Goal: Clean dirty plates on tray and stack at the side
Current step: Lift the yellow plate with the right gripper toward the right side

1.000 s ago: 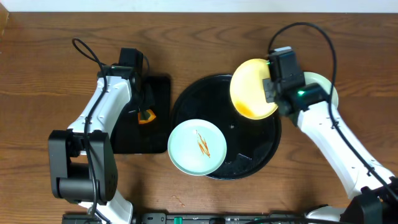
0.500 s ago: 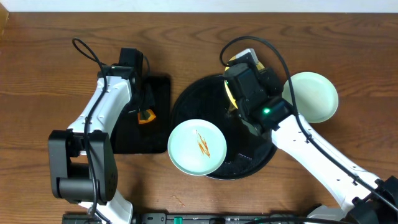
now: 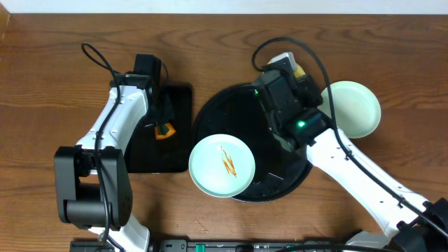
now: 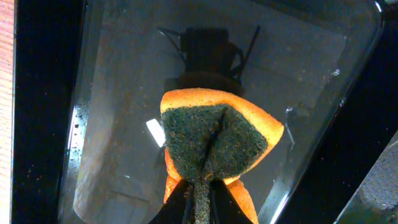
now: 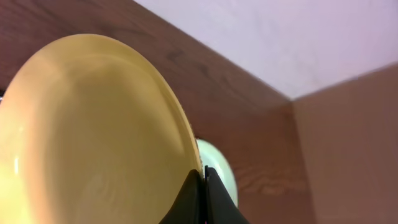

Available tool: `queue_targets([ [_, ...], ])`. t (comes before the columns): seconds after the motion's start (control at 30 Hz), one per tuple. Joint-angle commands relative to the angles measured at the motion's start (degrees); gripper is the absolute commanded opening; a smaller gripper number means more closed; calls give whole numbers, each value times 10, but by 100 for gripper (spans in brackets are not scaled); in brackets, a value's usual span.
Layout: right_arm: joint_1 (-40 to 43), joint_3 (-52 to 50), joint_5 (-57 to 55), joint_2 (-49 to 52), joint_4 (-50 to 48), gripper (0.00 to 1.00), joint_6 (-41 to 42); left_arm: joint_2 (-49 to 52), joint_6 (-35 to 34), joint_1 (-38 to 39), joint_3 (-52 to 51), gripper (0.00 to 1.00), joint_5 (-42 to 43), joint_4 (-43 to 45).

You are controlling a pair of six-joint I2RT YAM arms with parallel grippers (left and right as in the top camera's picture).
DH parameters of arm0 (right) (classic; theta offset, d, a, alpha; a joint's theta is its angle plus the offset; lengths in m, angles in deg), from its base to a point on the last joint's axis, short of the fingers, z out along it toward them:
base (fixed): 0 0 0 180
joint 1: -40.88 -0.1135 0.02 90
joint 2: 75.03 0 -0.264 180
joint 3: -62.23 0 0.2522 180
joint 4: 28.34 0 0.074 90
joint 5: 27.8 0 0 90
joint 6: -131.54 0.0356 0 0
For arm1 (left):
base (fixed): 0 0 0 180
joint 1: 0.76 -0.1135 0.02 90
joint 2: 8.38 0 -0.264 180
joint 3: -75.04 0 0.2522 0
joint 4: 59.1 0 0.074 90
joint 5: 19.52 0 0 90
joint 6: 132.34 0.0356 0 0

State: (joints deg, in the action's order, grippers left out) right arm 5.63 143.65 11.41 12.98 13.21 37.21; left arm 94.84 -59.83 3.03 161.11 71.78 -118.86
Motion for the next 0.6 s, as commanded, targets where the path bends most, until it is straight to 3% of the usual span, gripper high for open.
queue_targets([
  [0.0, 37, -2, 23, -13, 21, 1, 123, -3, 10, -2, -6, 8, -5, 0],
  [0.3, 203, -2, 164, -12, 87, 1, 251, -3, 10, -2, -6, 8, -5, 0],
  [0.57, 364, -2, 291, 2, 108, 1, 268, -3, 10, -2, -6, 9, -5, 0],
])
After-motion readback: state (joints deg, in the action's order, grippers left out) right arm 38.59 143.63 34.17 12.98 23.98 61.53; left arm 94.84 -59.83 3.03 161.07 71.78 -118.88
